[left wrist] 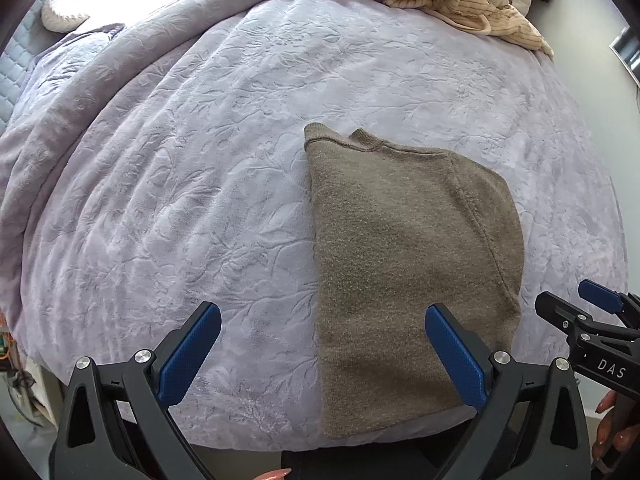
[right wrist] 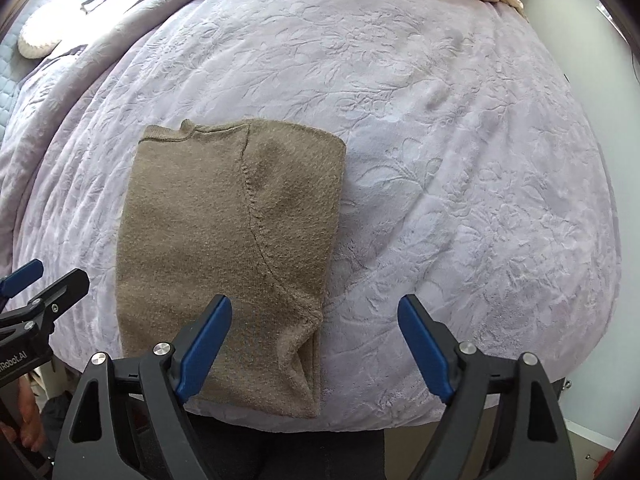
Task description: Fold small clothes
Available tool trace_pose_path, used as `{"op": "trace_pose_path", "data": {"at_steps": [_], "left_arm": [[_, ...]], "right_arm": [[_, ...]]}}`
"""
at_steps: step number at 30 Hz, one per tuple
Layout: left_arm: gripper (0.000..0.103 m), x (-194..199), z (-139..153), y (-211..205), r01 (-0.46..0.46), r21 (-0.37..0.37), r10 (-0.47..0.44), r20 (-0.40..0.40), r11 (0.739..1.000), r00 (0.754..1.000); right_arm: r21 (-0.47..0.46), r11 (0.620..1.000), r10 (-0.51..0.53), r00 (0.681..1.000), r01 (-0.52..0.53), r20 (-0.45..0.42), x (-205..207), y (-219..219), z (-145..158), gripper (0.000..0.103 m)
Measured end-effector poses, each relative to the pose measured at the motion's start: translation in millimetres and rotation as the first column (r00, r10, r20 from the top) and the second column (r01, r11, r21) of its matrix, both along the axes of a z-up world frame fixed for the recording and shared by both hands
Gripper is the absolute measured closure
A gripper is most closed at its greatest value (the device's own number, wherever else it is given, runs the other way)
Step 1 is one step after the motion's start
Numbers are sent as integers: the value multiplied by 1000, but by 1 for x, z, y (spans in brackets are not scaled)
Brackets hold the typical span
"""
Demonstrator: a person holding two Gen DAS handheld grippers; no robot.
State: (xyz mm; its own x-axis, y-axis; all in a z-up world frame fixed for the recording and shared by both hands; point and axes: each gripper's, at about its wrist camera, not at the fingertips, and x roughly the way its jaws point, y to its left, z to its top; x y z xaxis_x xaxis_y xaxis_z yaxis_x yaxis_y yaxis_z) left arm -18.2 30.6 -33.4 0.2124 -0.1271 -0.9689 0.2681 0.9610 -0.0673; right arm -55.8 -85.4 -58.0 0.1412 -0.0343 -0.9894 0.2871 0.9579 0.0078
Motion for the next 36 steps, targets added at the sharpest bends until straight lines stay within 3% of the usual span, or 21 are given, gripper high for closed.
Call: {"op": "trace_pose_path", "data": {"at_steps": [8, 36], "left_arm": [[1, -4, 5, -2, 9, 32, -9, 15, 999, 1000], [1, -6, 1, 4, -6, 40, 7, -4, 999, 1000]], "right_arm": [[-8, 1000, 3, 1000, -3, -22, 1, 12, -1, 16], [-17, 1000, 6, 999, -7, -45, 4, 14, -2, 16]]}}
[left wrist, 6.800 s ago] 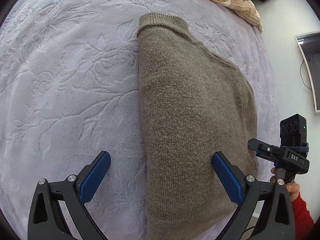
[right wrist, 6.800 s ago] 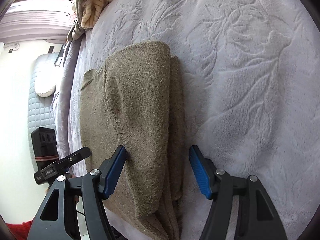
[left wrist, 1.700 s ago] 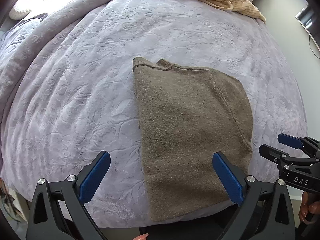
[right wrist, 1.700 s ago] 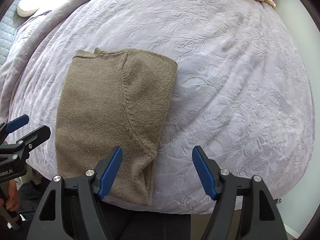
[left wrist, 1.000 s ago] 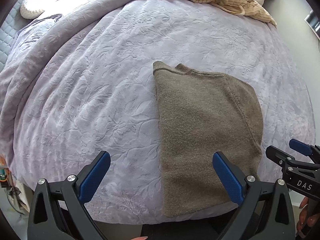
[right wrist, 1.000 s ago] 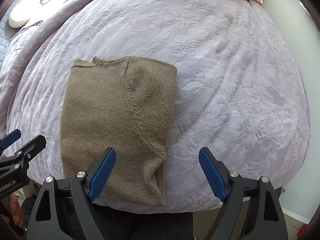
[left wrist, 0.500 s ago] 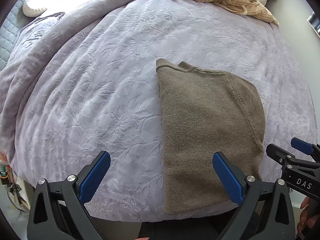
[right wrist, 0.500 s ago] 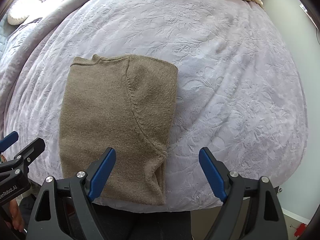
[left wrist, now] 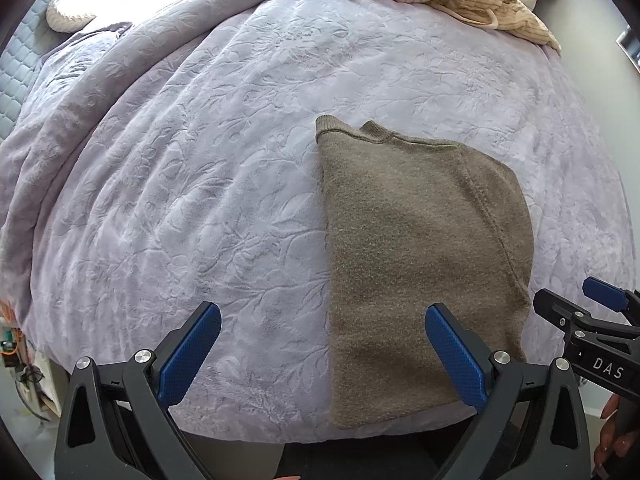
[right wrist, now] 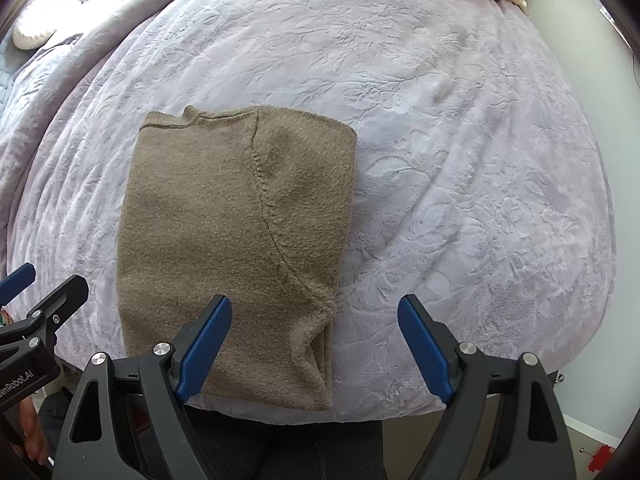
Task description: Fold small clothes
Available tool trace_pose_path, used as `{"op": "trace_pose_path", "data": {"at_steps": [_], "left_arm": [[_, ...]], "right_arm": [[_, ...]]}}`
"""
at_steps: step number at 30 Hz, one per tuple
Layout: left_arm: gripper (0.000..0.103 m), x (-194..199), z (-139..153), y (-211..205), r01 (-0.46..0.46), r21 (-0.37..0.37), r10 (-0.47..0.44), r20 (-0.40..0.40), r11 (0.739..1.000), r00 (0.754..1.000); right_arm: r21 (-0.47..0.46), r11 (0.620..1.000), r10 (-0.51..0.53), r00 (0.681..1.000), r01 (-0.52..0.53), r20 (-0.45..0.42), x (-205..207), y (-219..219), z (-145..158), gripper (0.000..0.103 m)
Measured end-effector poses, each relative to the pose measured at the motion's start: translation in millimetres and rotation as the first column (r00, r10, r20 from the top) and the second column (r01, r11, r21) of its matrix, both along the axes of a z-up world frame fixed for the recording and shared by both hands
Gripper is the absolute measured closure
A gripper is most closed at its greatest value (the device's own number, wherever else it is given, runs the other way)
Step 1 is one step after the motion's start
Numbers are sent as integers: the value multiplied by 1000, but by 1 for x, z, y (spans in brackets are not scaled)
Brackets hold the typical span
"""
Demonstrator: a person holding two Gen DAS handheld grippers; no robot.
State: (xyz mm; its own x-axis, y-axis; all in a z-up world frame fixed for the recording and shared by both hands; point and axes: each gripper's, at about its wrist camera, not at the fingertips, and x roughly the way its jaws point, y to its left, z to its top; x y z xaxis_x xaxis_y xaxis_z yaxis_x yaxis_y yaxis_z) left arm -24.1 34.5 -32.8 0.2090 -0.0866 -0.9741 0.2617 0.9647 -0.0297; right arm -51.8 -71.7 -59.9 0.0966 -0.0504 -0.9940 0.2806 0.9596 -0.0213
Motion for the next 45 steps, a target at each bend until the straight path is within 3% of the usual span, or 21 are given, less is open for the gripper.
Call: {"op": "trace_pose_path", "data": {"at_steps": [45], "left_arm": [[1, -1, 0, 0, 10, 41, -11, 13, 999, 1000]], "right_arm": [[6, 1000, -1, 1000, 1, 0, -3, 3, -1, 16]]}}
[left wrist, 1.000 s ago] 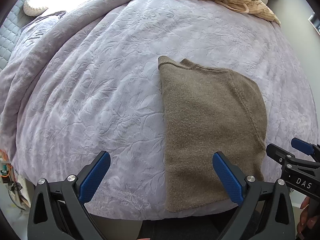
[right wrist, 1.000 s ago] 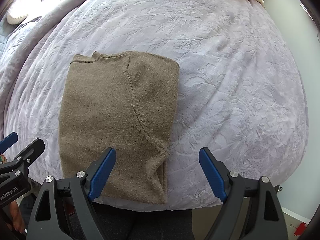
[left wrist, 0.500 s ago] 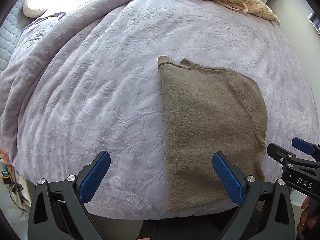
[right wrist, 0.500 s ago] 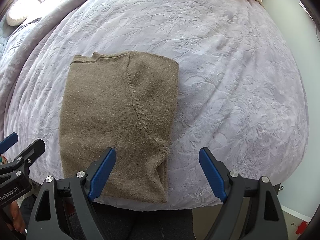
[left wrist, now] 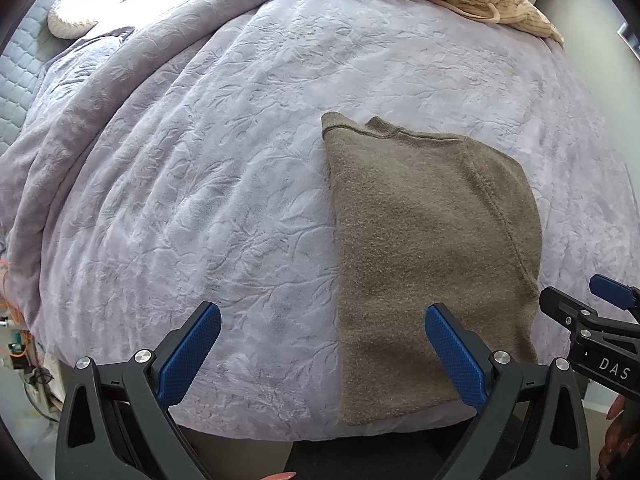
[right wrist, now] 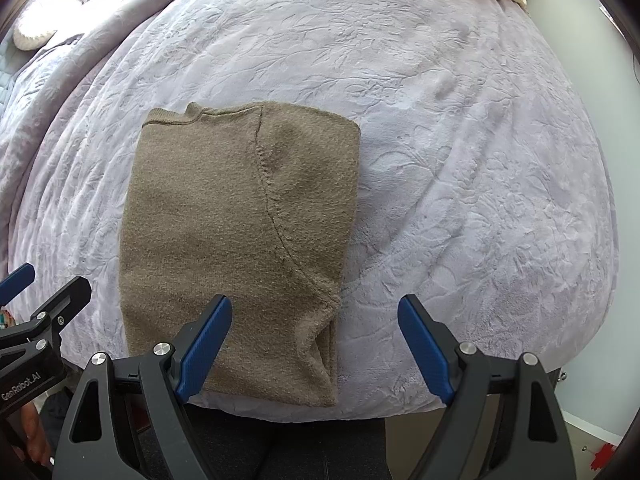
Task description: Fold small clothes
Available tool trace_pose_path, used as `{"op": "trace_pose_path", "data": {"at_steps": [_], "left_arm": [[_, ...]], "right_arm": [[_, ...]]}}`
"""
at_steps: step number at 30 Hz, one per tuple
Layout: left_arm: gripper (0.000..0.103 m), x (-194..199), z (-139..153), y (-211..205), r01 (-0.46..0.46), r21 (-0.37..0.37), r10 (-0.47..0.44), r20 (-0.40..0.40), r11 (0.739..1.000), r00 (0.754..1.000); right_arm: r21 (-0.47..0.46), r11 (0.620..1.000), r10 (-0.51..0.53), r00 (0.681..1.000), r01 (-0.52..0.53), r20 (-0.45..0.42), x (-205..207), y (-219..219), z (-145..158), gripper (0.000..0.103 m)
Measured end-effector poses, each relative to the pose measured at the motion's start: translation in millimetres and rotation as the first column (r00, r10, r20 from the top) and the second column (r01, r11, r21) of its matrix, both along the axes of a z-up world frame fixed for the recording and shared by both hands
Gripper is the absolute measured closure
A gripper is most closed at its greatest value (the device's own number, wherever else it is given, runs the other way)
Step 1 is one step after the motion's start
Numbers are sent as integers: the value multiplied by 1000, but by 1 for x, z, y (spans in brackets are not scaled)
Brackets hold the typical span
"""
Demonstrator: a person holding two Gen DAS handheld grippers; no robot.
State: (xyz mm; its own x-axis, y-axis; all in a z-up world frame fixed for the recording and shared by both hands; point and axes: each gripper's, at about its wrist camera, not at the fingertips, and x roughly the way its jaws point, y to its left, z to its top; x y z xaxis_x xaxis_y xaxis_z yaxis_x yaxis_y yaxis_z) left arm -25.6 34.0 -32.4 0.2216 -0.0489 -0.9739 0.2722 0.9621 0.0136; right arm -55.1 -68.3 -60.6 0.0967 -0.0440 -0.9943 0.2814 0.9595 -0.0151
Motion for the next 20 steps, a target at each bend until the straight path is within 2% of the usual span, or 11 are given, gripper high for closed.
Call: {"op": "trace_pose_path", "data": {"at_steps": [11, 15, 20], "left_arm": [[1, 5, -2, 4, -29, -28, 29, -13, 999, 999], [1, 5, -1, 5, -24, -10, 24, 13, 1000, 1000], [1, 6, -2, 6, -23, -17, 23, -3, 1000, 1000]], "right_arm": [[3, 1000, 9, 1000, -8, -9, 2, 0, -3, 16], [3, 1000, 8, 1000, -8, -15, 2, 1, -5, 16], [2, 1000, 7, 1000, -7, -21, 3, 0, -6, 16]]}}
